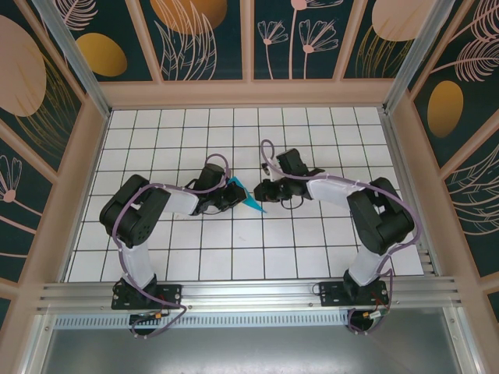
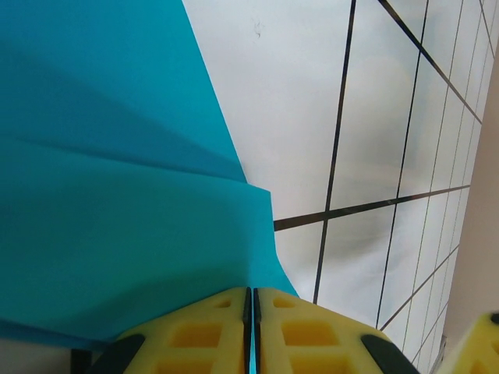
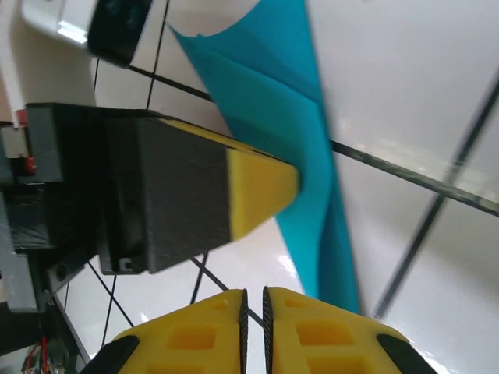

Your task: Fold a paper plane with a square sheet of paper (pick it up from the middle)

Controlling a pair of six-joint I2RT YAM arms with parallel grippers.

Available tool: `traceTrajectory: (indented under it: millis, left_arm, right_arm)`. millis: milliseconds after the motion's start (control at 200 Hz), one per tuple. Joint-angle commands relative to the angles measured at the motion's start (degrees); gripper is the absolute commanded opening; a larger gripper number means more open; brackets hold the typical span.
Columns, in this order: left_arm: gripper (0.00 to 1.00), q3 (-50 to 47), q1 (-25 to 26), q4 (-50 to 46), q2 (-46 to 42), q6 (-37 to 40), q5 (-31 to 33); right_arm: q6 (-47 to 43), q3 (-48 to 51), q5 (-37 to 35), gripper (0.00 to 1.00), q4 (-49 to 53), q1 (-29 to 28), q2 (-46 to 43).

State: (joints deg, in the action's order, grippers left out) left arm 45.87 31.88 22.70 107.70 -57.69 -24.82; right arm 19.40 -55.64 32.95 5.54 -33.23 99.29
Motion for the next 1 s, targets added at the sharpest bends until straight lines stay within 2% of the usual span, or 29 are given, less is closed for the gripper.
traceTrajectory:
  millis: [0,345,716,996]
  left_arm:
    - [0.15,0.8,0.02,-3.0,2.25,-0.17,3.9]
    - [0.15,0.85,0.04,-3.88,2.36,-0.23,4.17]
    - [0.14,1.17,0.02,-4.79,2.32,0.01,4.6]
    - [0.14,1.33,0.02,-6.36,2.29,0.39,5.82]
  right_arm:
    - [-2.08,-3.38,-2.4,0.15,2.76,-2.56,3.25]
    - [-3.31,-7.34,-4.28,0.09,7.09,-3.83,9.56]
    - [-4.19,-6.55,-7.01,0.08,9.14,-3.5,9.94]
    - [-5.27,-4.57,-5.61,0.08,9.72,-2.36,9.83]
